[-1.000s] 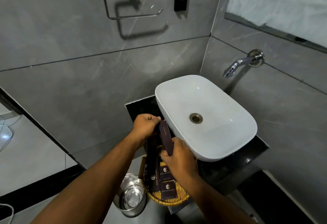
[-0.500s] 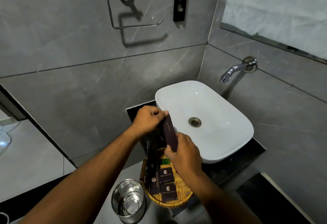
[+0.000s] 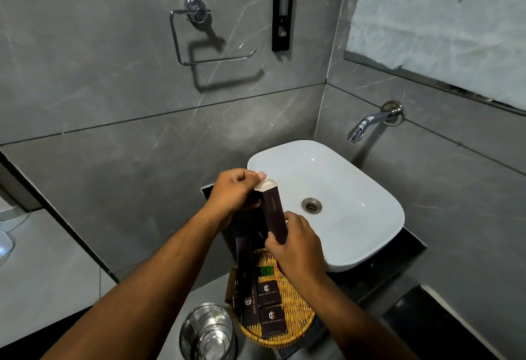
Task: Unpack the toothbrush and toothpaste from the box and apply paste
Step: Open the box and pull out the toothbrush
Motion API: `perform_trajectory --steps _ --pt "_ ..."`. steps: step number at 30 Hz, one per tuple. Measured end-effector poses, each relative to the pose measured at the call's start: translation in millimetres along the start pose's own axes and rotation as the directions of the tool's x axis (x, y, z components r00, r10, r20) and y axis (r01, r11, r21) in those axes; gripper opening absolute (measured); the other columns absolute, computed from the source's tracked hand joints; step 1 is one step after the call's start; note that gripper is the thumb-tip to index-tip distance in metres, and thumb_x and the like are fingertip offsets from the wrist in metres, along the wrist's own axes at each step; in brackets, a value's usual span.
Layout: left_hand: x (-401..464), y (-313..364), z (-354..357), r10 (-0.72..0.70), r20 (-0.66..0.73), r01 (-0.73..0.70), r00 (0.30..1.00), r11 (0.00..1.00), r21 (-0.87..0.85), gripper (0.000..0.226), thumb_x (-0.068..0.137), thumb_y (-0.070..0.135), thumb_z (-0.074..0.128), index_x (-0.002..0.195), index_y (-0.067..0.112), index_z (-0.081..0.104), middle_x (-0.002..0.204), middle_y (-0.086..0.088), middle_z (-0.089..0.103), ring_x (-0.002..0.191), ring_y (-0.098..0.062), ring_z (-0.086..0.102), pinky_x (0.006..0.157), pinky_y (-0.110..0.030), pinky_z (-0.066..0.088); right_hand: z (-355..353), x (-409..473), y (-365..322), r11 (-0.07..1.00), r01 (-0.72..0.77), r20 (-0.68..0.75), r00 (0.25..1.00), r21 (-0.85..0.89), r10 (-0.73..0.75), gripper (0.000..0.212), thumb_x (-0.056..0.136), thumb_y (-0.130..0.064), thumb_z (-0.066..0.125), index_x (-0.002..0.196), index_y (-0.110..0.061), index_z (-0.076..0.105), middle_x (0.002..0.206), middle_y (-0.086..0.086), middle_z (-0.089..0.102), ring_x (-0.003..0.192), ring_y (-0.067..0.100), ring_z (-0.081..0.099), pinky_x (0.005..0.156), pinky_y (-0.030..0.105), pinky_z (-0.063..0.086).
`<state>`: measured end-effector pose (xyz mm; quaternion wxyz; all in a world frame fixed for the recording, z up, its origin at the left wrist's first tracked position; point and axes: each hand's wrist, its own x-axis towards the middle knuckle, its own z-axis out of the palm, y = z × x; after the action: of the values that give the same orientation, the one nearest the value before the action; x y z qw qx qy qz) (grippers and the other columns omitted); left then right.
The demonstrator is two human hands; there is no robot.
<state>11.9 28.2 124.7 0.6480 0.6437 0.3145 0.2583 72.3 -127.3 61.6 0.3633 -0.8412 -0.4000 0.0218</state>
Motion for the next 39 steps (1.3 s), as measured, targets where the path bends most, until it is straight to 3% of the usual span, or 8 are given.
perform_trajectory --steps 3,9,15,17,23,29,33,39 --pt "-12.2 -8.2 2.3 0.011 0.057 -0.013 0.998 0.999 0.043 0.027 0.076 0.045 0.074 0.066 0.021 0.069 0.057 0.008 0.068 0.055 -0.004 0.064 0.056 -0.019 0.055 1.6 2.0 -1.1 0.999 -0.018 -0.021 1.0 0.04 0.019 0.047 0.086 -0.041 0.066 0.125 -0.02 0.051 0.118 -0.001 0.063 0.105 0.014 0.062 0.081 0.025 0.06" --pt "-24.7 -27.6 2.8 -0.012 0.108 0.0 0.994 0.994 0.107 0.039 0.083 0.019 0.073 0.047 0.023 0.059 0.046 0.011 0.063 0.044 0.002 0.059 0.043 -0.009 0.042 -1.1 6.4 0.7 0.994 0.009 0.067 0.998 0.106 -0.016 0.047 0.085 -0.041 0.068 0.126 -0.021 0.054 0.113 -0.002 0.063 0.101 0.014 0.064 0.079 0.028 0.061" --pt "-28.8 -22.6 -3.6 0.008 0.155 -0.036 0.988 0.983 0.18 0.025 0.084 0.021 0.072 0.069 0.005 0.059 0.064 -0.007 0.06 0.054 -0.011 0.055 0.05 -0.019 0.043 -36.1 52.8 -14.8 0.921 -0.045 -0.08 0.993 0.386 0.082 0.024 0.086 -0.028 0.069 0.107 -0.017 0.07 0.095 -0.002 0.068 0.079 0.006 0.064 0.068 0.006 0.051" --pt "-30.0 -22.9 -1.1 0.025 0.191 -0.067 0.981 0.973 0.22 0.025 0.083 0.022 0.073 0.063 0.012 0.061 0.058 0.003 0.062 0.053 -0.007 0.057 0.052 -0.018 0.043 -46.4 71.1 -27.2 0.903 -0.096 0.046 0.995 0.419 0.085 0.024 0.085 -0.026 0.069 0.108 -0.018 0.069 0.091 -0.002 0.067 0.082 0.018 0.068 0.071 0.029 0.056" --pt "-35.1 -16.5 5.6 0.02 0.222 -0.092 0.975 0.944 0.316 0.012 0.084 0.025 0.07 0.074 0.019 0.065 0.069 0.004 0.066 0.066 -0.01 0.063 0.066 -0.028 0.05 -61.4 96.5 -31.1 0.894 -0.181 0.375 0.927 0.41 0.015 0.014 0.087 -0.004 0.059 0.091 -0.014 0.068 0.07 0.004 0.065 0.046 0.011 0.058 0.037 0.02 0.045" --pt "-49.4 -23.2 -0.2 -0.157 0.305 0.148 0.939 0.988 0.054 0.015 0.087 0.021 0.069 0.094 0.012 0.06 0.082 -0.015 0.072 0.066 -0.027 0.069 0.057 -0.032 0.056 -55.0 91.4 -7.7 0.592 -0.437 0.38 0.897 0.677 0.227 0.015 0.091 -0.005 0.055 0.086 -0.009 0.068 0.064 0.008 0.067 0.047 0.012 0.06 0.04 0.019 0.05" --pt "-36.6 1.4 -20.2 -0.218 0.395 0.089 0.892 0.943 0.319 0.016 0.088 0.023 0.067 0.093 0.008 0.065 0.077 -0.014 0.068 0.054 -0.022 0.061 0.046 -0.024 0.049 -42.5 71.7 14.1 0.252 -0.614 0.552 0.786 0.748 0.279 0.011 0.094 -0.003 0.052 0.091 -0.004 0.062 0.069 0.015 0.072 0.058 0.023 0.07 0.045 0.026 0.057" --pt "-13.5 54.9 -7.0 -0.382 0.417 -0.233 0.825 0.443 0.866 0.031 0.09 0.03 0.062 0.119 0.021 0.069 0.068 0.009 0.06 0.035 0.008 0.055 0.033 -0.006 0.037 -15.3 47.8 27.3 -0.03 -0.709 0.702 0.691 0.705 0.172 0.02 0.097 -0.01 0.045 0.101 0.004 0.059 0.074 0.021 0.075 0.059 0.024 0.073 0.05 0.027 0.061"
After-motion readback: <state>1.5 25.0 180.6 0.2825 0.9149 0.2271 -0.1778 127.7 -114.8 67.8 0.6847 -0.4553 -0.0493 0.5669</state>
